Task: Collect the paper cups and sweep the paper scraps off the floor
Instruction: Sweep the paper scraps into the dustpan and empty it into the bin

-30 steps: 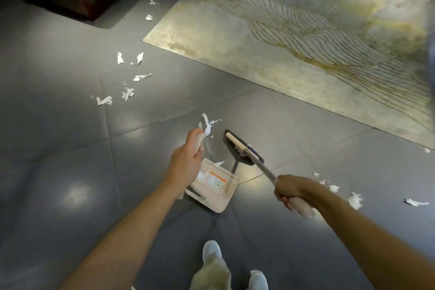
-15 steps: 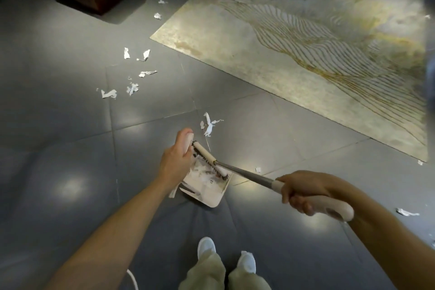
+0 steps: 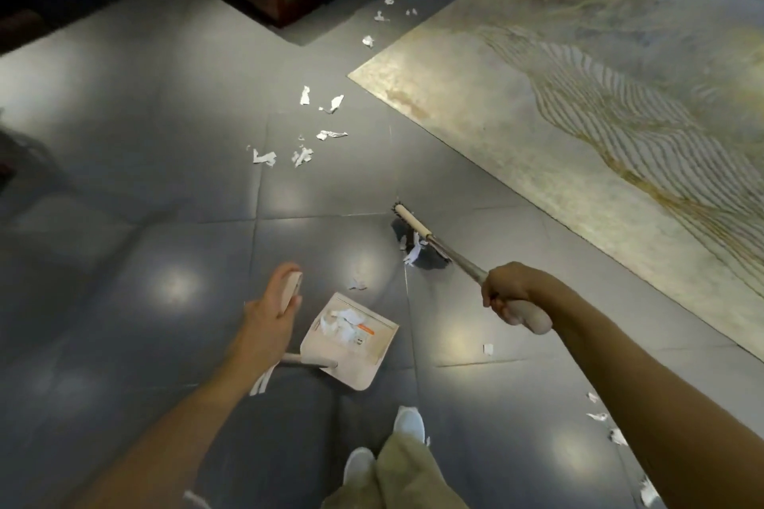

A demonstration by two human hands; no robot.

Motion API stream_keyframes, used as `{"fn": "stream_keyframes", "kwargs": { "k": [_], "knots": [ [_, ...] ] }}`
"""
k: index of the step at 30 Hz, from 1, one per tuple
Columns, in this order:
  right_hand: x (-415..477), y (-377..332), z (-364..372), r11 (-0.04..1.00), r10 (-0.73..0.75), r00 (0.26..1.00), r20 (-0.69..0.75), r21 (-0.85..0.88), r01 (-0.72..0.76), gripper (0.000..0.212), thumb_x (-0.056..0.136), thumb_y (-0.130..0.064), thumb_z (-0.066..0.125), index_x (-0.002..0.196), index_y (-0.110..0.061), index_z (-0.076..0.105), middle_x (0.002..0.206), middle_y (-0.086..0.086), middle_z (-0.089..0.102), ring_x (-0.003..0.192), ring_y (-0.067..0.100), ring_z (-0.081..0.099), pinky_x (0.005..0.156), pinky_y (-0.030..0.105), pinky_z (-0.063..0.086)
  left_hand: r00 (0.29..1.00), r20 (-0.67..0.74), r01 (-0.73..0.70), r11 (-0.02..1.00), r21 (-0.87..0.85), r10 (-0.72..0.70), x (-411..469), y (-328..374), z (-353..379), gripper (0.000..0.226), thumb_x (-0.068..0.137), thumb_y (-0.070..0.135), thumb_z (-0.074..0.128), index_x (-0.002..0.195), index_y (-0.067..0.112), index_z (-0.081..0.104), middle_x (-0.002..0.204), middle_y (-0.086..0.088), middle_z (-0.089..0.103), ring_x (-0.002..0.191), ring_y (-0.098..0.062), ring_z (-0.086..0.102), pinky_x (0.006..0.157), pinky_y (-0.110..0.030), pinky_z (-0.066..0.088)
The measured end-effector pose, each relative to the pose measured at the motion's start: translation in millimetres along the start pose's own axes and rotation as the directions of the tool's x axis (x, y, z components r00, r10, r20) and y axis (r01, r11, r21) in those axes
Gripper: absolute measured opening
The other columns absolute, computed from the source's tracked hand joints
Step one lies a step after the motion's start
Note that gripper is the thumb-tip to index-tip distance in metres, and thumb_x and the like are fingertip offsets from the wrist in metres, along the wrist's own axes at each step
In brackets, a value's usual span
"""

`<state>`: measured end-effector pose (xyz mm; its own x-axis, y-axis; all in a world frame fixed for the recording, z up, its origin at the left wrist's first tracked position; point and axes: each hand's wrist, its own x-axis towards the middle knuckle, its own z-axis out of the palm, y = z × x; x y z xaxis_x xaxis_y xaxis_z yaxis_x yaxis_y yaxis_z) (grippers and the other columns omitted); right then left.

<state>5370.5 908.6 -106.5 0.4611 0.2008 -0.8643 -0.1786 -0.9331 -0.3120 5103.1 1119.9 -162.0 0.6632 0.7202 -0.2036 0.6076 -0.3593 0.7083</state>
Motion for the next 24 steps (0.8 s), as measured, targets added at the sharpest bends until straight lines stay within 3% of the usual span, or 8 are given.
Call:
{"fn": "stream_keyframes", "kwargs": {
  "k": [3, 7, 10, 14, 17, 20, 24],
  "knots": [
    [36, -18, 1, 0.994, -0.042, 0.999, -0.035, -0.098, 0.038, 0.015, 0.086, -0.001, 0.055, 0.071, -0.002, 0.051, 0.059, 0.012, 0.053, 0.037, 0.016, 0.047, 0.036, 0.017, 0.039, 0.996, -0.064, 0.057, 0.998, -0.011, -0.058, 11, -12, -17, 0.036, 0.095, 0.023, 0.051, 0.108, 0.054, 0.037, 0.067, -0.012, 0.056, 0.051, -0.024, 0.052, 0.052, -0.035, 0.046],
    [65, -15, 10, 0.996, -0.004, 1.000, 0.000, -0.085, 0.004, 0.003, 0.087, 0.004, 0.048, 0.087, 0.002, 0.050, 0.057, 0.012, 0.049, 0.038, 0.015, 0.044, 0.036, 0.018, 0.039, 0.994, -0.090, 0.066, 0.998, -0.004, -0.066, 32, -24, -26, 0.036, 0.095, 0.022, 0.050, 0.109, 0.052, 0.036, 0.071, -0.010, 0.057, 0.056, -0.022, 0.056, 0.052, -0.031, 0.043],
    [68, -14, 32, 0.993, 0.014, 0.997, 0.070, -0.118, -0.006, 0.019, 0.085, 0.005, 0.044, 0.103, 0.003, 0.048, 0.062, 0.012, 0.050, 0.040, 0.015, 0.045, 0.038, 0.019, 0.041, 0.997, -0.067, 0.052, 0.998, 0.024, -0.050, 50, -29, -31, 0.036, 0.095, 0.023, 0.051, 0.110, 0.052, 0.036, 0.074, -0.011, 0.057, 0.056, -0.025, 0.056, 0.055, -0.032, 0.047],
    [43, -25, 88, 0.969, 0.010, 0.989, 0.147, -0.246, 0.026, 0.035, 0.081, -0.001, 0.049, 0.115, -0.004, 0.046, 0.068, 0.012, 0.055, 0.047, 0.017, 0.051, 0.044, 0.023, 0.045, 0.999, -0.033, -0.037, 0.999, 0.021, 0.038, 70, -31, -35, 0.034, 0.095, 0.017, 0.050, 0.120, 0.038, 0.041, 0.086, -0.012, 0.059, 0.065, -0.030, 0.056, 0.061, -0.034, 0.046],
    [13, -31, 124, 0.969, 0.031, 0.977, 0.209, -0.248, 0.022, 0.033, 0.077, -0.004, 0.050, 0.110, -0.007, 0.049, 0.060, 0.008, 0.055, 0.045, 0.016, 0.051, 0.046, 0.023, 0.045, 0.997, 0.018, -0.079, 0.997, 0.023, 0.079, 81, -31, -42, 0.034, 0.095, 0.018, 0.049, 0.118, 0.040, 0.037, 0.086, -0.011, 0.058, 0.065, -0.026, 0.054, 0.062, -0.032, 0.042],
    [-21, -40, 142, 0.978, 0.128, 0.940, 0.317, -0.197, -0.066, 0.010, 0.080, -0.004, 0.050, 0.090, -0.006, 0.051, 0.043, 0.002, 0.052, 0.032, 0.012, 0.047, 0.039, 0.017, 0.041, 0.993, 0.049, -0.106, 0.994, 0.030, 0.104, 85, -32, -50, 0.032, 0.095, 0.019, 0.048, 0.116, 0.040, 0.037, 0.082, -0.009, 0.056, 0.065, -0.027, 0.054, 0.059, -0.031, 0.039],
    [-56, -37, 136, 0.985, 0.138, 0.922, 0.361, -0.144, -0.091, 0.017, 0.079, 0.000, 0.054, 0.096, -0.003, 0.051, 0.050, 0.006, 0.048, 0.034, 0.013, 0.043, 0.037, 0.018, 0.038, 0.985, 0.072, -0.159, 0.987, 0.009, 0.158, 87, -35, -55, 0.032, 0.095, 0.015, 0.047, 0.120, 0.033, 0.040, 0.085, -0.006, 0.054, 0.064, -0.020, 0.051, 0.058, -0.031, 0.037]
  ]
}}
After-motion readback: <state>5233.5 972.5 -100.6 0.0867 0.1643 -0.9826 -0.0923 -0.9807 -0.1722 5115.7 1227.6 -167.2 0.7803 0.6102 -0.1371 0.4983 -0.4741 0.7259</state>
